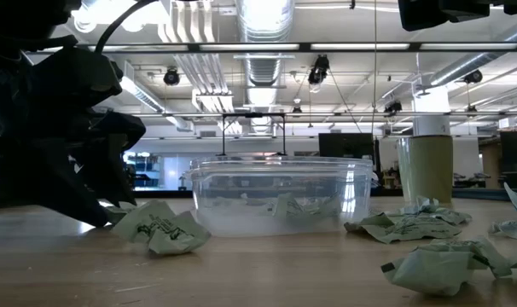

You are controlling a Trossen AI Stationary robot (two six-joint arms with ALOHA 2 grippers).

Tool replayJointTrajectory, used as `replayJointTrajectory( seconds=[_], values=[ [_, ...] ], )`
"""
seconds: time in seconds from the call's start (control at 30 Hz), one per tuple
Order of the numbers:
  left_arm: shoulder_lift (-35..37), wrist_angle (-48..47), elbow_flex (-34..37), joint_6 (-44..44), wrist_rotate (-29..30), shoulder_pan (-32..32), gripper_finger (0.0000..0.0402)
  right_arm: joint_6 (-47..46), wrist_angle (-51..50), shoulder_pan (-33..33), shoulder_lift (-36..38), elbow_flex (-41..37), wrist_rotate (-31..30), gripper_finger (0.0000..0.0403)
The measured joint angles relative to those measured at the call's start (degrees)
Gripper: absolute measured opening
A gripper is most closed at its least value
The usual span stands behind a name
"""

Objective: Pick and place items into bin
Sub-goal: Put the Stevia packet into the transparent bin

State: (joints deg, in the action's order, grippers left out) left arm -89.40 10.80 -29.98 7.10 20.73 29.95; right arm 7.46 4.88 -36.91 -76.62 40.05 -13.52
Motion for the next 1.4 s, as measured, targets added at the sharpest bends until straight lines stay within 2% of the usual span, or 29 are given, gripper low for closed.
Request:
replayJointTrajectory(
  seconds=[0.5,0.77,0.87,1.1,1.4],
  values=[
    [0.55,-1.27,-0.02,0.09,-0.67,-0.01,0.0007,-0.66,-0.18,0.02,-0.02,0.0,-0.04,0.0068],
    [6.89,-11.36,0.19,8.43,-0.68,0.15,0.0005,-3.66,-2.79,0.02,-0.02,0.0,-0.1,0.0064],
    [10.03,-10.95,0.21,8.22,1.19,0.2,0.0005,-3.85,-3.14,0.02,-0.02,0.0,-0.11,0.0063],
    [11.29,5.11,0.19,-6.89,2.34,0.1,0.0006,-4.09,-3.23,0.04,-0.02,0.0,-0.15,0.0063],
    [2.38,27.31,-0.11,-21.02,2.21,-1.63,0.0006,-4.05,-3.47,0.04,-0.02,0.0,-0.49,0.0061]
  ],
)
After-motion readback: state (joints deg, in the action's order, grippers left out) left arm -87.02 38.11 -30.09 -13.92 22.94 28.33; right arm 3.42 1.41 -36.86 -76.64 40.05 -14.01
